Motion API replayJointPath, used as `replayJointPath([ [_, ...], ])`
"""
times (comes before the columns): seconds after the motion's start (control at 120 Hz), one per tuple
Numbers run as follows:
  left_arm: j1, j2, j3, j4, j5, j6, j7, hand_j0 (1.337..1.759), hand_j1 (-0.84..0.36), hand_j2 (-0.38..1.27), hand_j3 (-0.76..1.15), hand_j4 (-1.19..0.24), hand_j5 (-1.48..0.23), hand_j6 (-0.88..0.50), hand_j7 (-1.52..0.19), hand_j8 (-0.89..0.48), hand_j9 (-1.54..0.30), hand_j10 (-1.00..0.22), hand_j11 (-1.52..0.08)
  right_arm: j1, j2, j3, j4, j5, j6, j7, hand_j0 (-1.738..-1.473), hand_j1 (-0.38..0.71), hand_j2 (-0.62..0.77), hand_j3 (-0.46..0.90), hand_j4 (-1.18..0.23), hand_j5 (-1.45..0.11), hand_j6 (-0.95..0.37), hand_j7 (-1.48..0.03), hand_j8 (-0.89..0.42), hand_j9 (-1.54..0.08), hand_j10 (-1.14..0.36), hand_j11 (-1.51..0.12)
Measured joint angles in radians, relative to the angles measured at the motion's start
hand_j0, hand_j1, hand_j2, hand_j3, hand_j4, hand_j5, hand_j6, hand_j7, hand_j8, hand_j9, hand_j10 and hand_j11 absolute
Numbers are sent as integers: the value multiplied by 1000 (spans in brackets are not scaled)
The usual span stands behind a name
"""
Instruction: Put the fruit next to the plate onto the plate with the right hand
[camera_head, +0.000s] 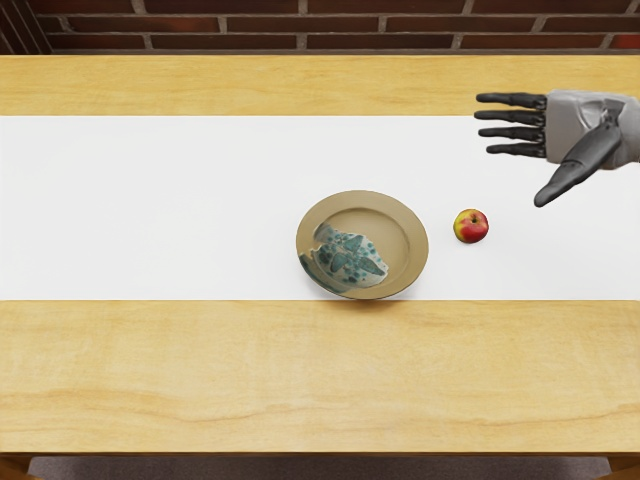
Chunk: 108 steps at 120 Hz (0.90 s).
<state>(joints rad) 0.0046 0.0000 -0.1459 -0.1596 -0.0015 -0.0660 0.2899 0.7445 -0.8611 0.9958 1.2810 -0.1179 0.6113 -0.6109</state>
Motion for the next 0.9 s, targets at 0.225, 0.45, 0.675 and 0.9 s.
replayJointPath([
  [0.225, 0, 0, 0, 0, 0, 0, 0, 1658, 337, 2, 0, -10, -13, -10, -13, -10, -13, -10, -13, -5, 30, 6, -2, -6, 0, 0, -1658, -349, 1, 0, 0, 1, 1, 1, 4, -4, 3, 1],
  [0.45, 0, 0, 0, 0, 0, 0, 0, 1658, 337, 2, 0, -10, -13, -10, -13, -10, -13, -10, -13, 37, 36, -4, 159, -353, -26, 0, -1658, -348, 1, 0, -1, 0, -1, 0, 1, -2, 0, -1],
  [0.675, 0, 0, 0, 0, 0, 0, 0, 1658, 337, 2, 0, -10, -13, -10, -13, -10, -13, -10, -13, 107, 44, -244, 279, -637, -438, 0, -1658, -324, -3, 0, -23, -28, -23, -28, -22, -29, -22, -28],
  [0.9, 0, 0, 0, 0, 0, 0, 0, 1658, 337, 2, 0, -10, -13, -10, -13, -10, -13, -10, -13, 152, 126, -471, 277, -790, -727, 0, -1658, -302, -6, 0, -42, -52, -44, -52, -43, -52, -42, -52],
])
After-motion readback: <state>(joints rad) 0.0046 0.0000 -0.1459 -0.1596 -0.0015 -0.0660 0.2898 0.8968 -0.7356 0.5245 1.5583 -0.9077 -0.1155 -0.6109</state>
